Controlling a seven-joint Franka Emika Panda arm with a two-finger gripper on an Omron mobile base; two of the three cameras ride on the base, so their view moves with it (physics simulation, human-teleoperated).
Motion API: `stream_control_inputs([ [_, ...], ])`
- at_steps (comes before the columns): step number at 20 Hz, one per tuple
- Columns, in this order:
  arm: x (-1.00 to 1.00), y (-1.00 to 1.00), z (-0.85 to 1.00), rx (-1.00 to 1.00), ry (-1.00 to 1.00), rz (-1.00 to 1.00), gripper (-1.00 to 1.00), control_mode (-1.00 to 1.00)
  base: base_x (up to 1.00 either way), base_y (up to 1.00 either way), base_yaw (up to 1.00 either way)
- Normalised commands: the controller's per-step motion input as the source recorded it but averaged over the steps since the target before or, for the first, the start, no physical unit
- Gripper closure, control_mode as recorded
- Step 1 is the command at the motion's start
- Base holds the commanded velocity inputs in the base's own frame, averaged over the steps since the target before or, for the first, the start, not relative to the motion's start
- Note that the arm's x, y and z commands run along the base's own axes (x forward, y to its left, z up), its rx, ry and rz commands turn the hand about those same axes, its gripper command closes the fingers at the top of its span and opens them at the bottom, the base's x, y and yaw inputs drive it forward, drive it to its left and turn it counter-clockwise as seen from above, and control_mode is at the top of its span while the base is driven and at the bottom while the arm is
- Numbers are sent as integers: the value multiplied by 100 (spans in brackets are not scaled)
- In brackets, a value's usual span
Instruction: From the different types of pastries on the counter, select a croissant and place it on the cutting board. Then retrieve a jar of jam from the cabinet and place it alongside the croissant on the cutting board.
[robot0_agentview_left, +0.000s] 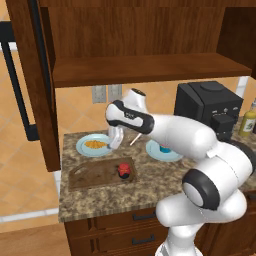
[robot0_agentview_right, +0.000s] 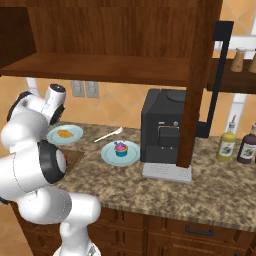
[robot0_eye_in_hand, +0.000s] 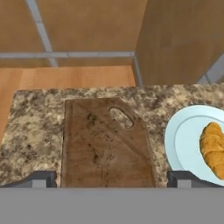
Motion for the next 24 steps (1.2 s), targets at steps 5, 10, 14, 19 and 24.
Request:
stream_control_inputs([
  [5,4,42,-1,-19,0,-1,-100,-100,0,0,0],
  [10,45,33,-11,-13,20,0,-100,-100,0,0,0],
  [14,48,21,-23,-12,18,-5,-100,-100,0,0,0],
  [19,47,17,-29,-9,4,-10,-100,-100,0,0,0],
  [24,7,9,-63,-8,-1,-18,-100,-100,0,0,0],
])
